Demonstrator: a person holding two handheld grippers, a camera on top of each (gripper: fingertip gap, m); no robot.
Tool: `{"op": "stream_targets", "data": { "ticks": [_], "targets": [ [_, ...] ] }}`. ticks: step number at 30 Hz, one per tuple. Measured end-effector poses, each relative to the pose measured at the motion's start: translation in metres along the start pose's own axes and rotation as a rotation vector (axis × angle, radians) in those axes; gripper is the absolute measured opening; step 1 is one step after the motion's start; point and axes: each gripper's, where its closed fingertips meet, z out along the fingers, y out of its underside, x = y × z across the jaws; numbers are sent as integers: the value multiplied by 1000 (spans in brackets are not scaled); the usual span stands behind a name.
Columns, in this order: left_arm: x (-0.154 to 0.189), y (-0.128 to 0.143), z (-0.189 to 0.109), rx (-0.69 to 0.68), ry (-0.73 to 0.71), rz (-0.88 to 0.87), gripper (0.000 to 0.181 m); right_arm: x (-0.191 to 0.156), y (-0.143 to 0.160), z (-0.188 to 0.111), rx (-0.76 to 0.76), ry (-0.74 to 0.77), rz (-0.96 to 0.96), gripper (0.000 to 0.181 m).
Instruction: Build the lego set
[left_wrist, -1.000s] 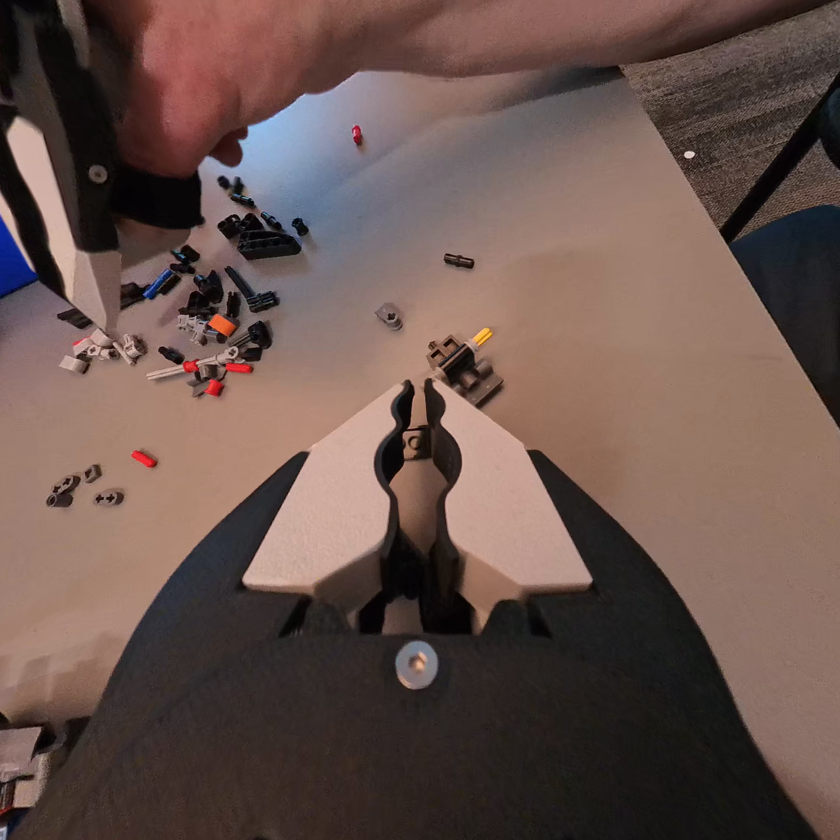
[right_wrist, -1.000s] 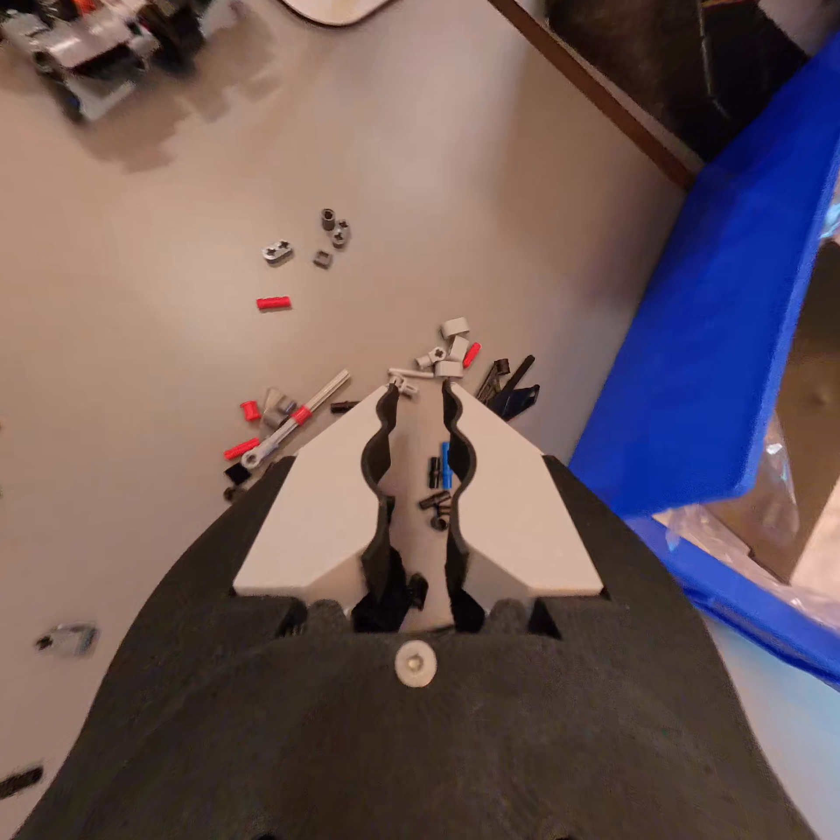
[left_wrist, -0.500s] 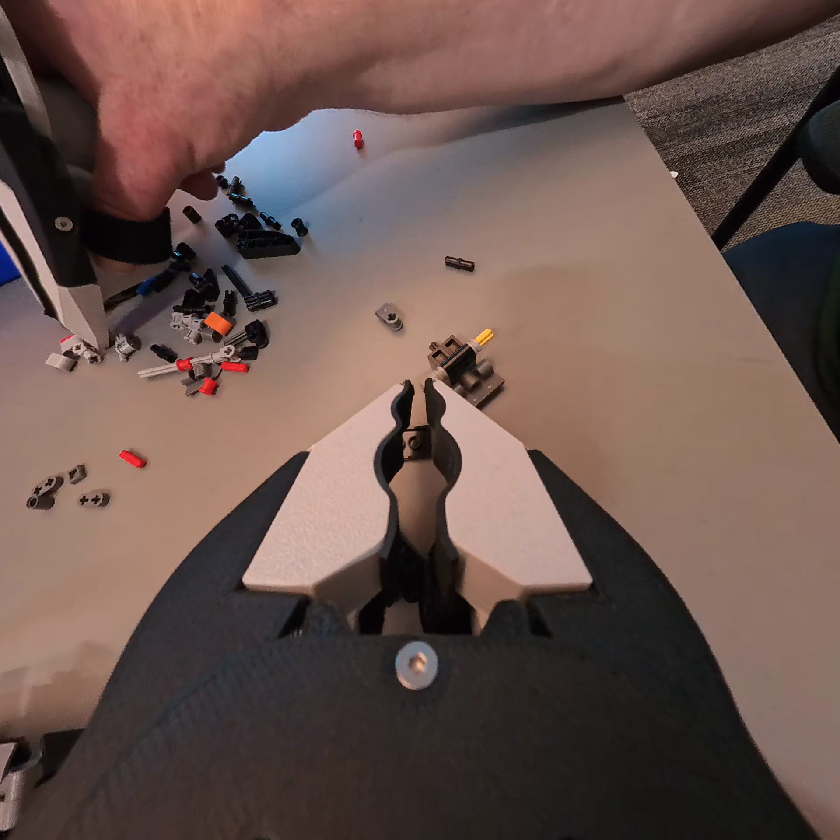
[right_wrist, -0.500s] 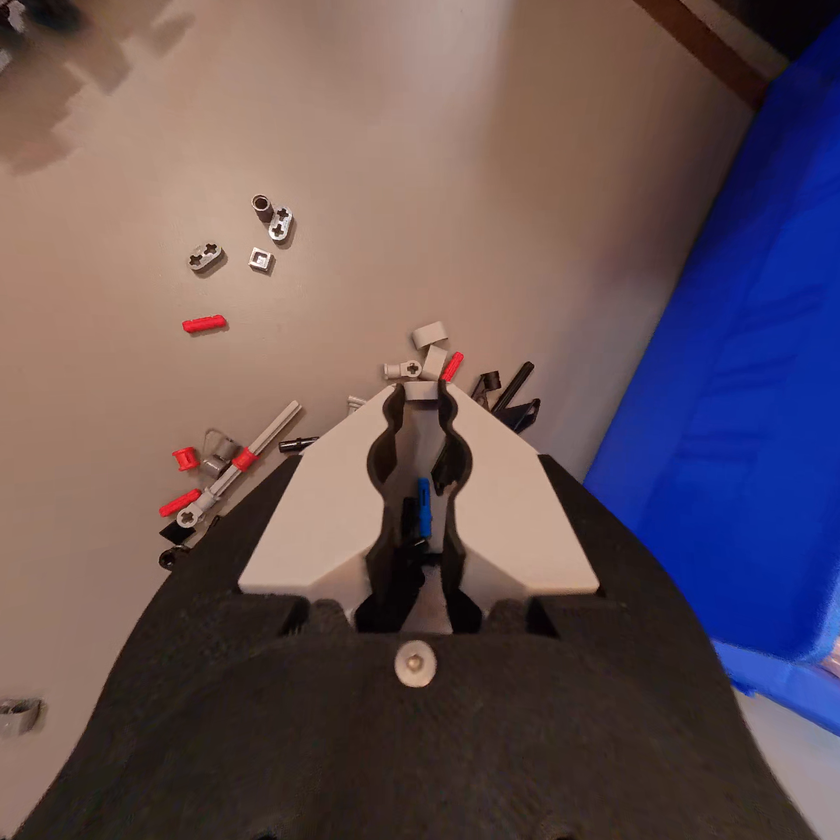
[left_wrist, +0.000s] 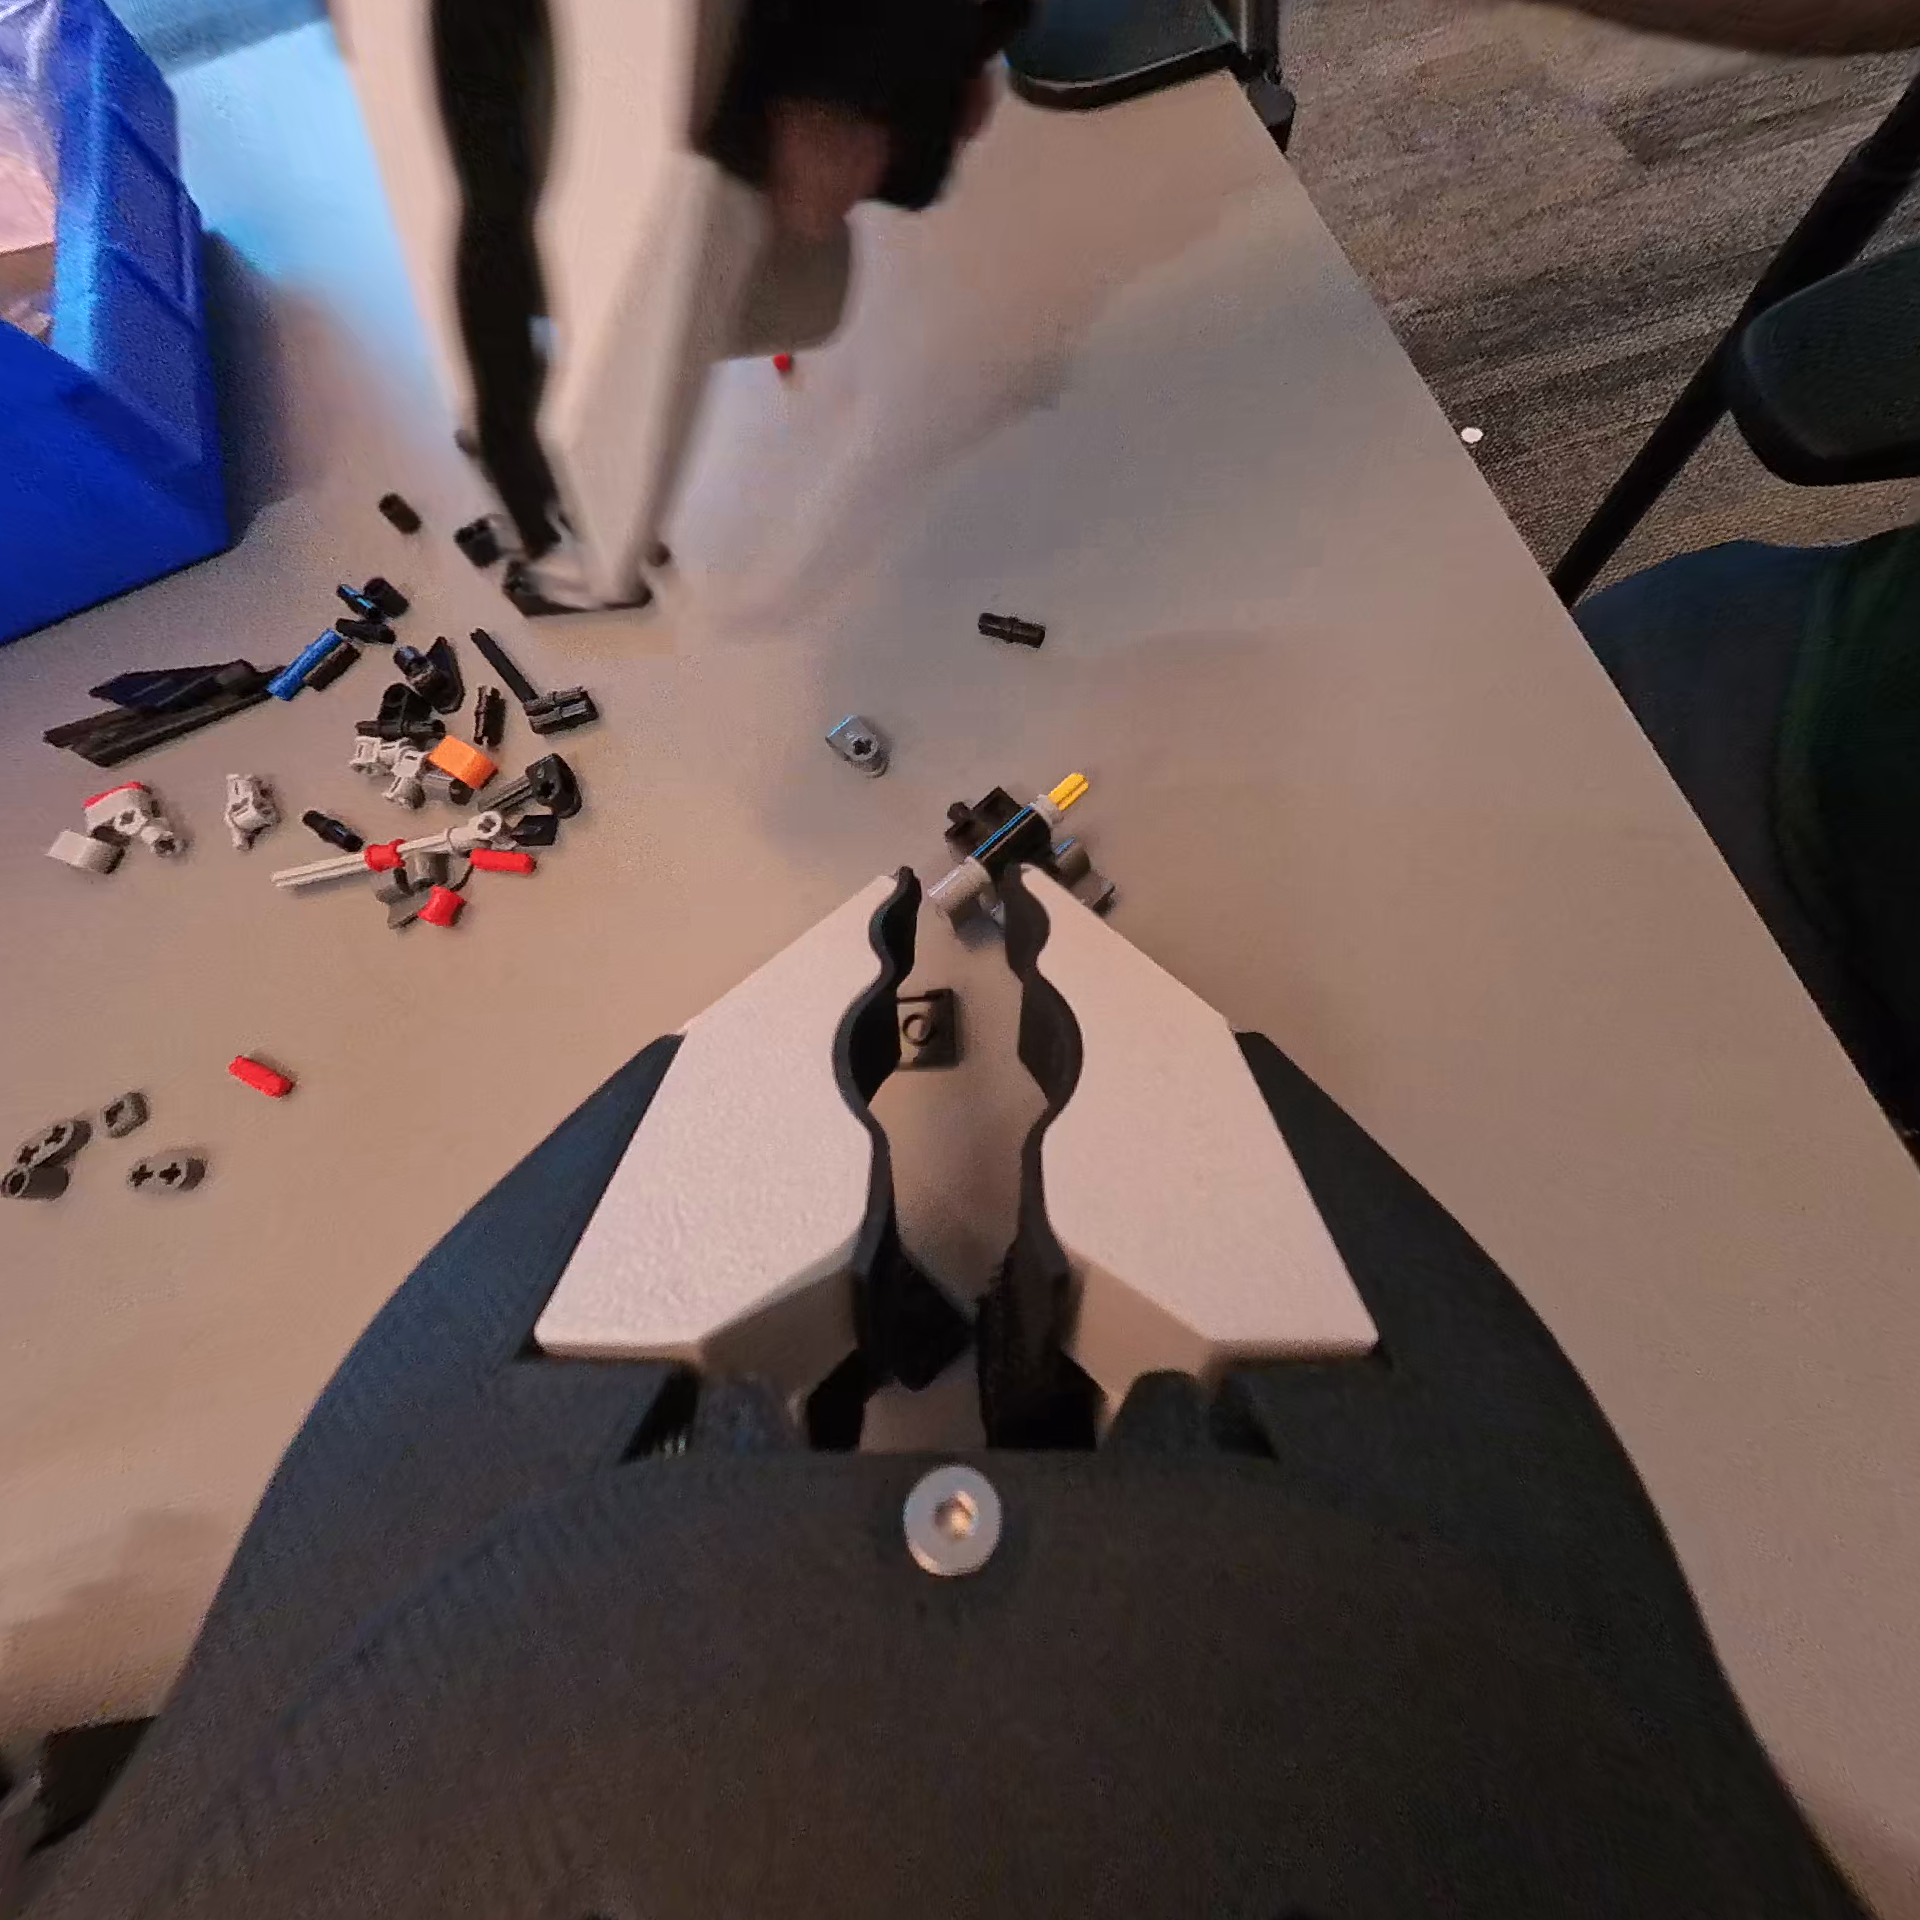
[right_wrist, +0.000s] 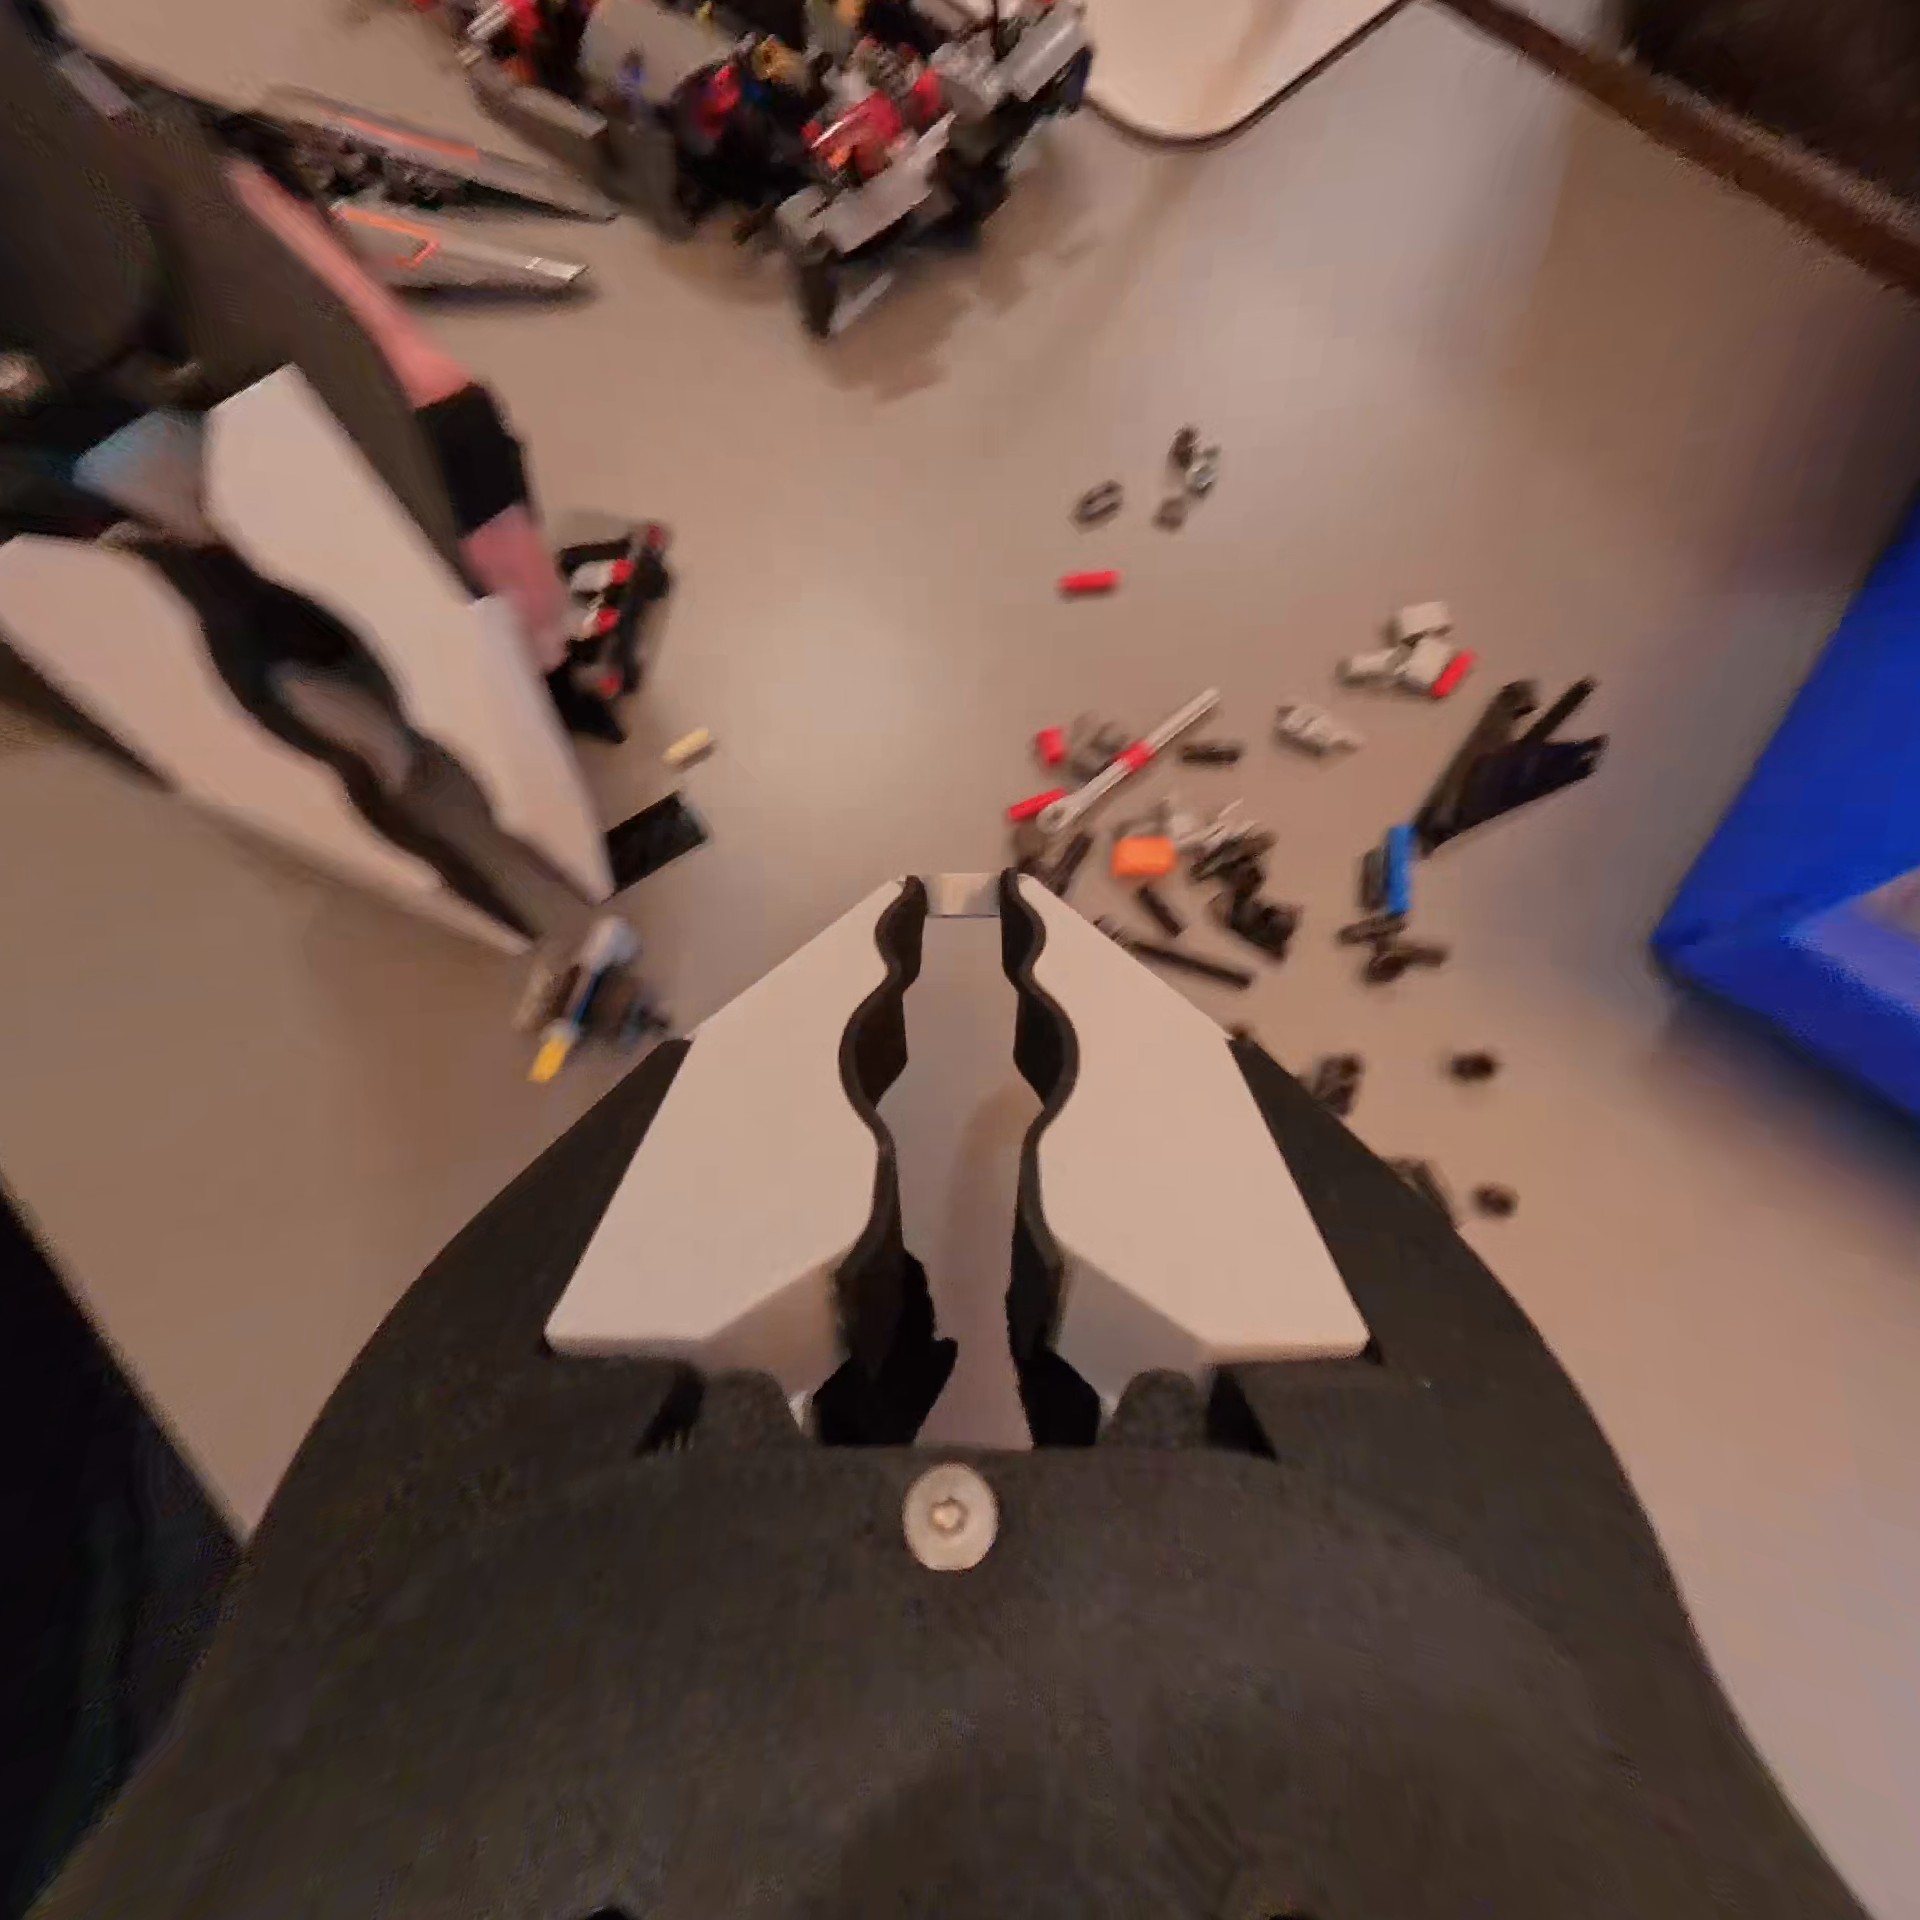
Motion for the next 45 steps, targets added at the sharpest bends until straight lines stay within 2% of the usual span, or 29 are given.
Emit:
{"op": "stream_targets", "data": {
  "ticks": [5,10,13,19,29,36,45],
  "targets": [
    [5,-4,4,4,3,39,14,-56,44,-7,-68,-54,-48,13],
    [8,-5,6,-6,-5,73,14,-86,68,5,-105,-77,-44,13],
    [3,2,7,-52,-41,90,15,-87,70,8,-95,-58,-36,14],
    [-4,3,1,-40,-56,49,18,-86,73,5,-85,-53,-21,23],
    [0,1,5,-35,-48,77,15,-83,73,5,-60,-70,-19,13],
    [3,-2,6,-29,-51,101,14,-87,72,6,-27,-87,-38,20],
    [9,-3,13,-45,-55,163,6,-86,67,10,-1,-101,12,13]
  ]
}}
